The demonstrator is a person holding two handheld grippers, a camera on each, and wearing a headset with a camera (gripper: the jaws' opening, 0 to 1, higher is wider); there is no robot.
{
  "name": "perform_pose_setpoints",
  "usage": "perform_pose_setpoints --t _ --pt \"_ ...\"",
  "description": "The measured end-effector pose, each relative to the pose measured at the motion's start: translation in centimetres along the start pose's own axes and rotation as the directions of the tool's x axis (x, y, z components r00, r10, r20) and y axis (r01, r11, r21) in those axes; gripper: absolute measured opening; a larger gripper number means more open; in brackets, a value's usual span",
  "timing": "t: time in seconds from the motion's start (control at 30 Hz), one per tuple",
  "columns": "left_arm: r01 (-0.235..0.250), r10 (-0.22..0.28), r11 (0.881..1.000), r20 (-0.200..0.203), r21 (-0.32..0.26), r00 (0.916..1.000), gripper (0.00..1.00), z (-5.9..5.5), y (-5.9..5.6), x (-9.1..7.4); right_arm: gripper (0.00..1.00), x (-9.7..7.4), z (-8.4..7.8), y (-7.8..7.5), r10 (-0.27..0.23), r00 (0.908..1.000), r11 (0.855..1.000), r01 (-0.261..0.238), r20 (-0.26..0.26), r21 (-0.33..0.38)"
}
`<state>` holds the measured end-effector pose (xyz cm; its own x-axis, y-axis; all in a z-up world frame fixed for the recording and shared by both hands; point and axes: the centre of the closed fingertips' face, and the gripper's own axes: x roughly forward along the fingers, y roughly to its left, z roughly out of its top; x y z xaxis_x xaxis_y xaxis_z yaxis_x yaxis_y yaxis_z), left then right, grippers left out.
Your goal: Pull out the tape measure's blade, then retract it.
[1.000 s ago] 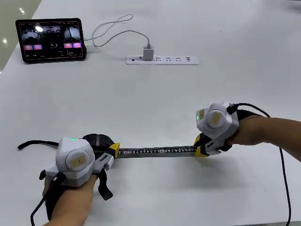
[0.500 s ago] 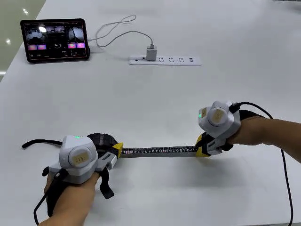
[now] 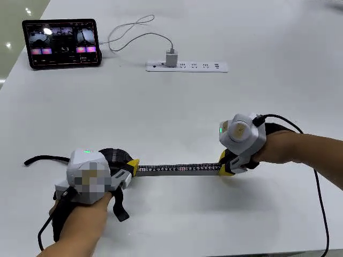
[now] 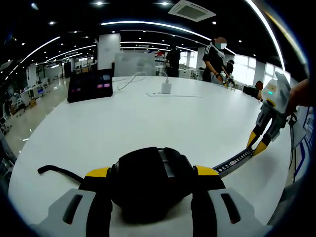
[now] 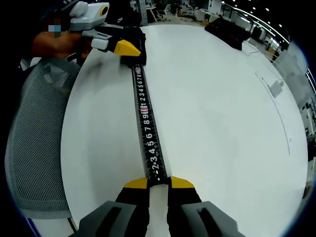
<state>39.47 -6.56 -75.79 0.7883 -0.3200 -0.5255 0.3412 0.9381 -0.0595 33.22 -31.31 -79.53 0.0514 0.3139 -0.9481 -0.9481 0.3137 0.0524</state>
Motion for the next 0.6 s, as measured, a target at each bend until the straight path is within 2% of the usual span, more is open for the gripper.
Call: perform_pose_setpoints --t 0.07,0.4,0.5,0.6 --pt "0.0 0.0 1.0 -0.001 0.0 1.0 0.6 -0.01 -0.01 -0.01 0.09 0.05 0.09 0.09 -0.003 1.0 1.0 0.003 -0.005 -0.026" --pt "-0.002 0.002 1.0 -0.004 0.0 1.0 0.6 0.0 0.0 -0.01 0.09 0.2 0.41 -0.03 -0.01 0.9999 1.0 0.01 -0.012 -0.001" --pt "-0.002 0.002 1.0 -0.005 0.001 1.0 0.6 0.01 -0.02 -0.01 0.09 0.19 0.43 0.05 -0.007 1.0 0.999 0.007 0.002 -0.04" --pt "-0.003 0.003 1.0 -0.004 0.001 1.0 0.6 0.01 -0.05 -0.03 0.09 0.17 0.52 0.14 -0.008 0.9999 0.999 0.008 0.013 -0.032"
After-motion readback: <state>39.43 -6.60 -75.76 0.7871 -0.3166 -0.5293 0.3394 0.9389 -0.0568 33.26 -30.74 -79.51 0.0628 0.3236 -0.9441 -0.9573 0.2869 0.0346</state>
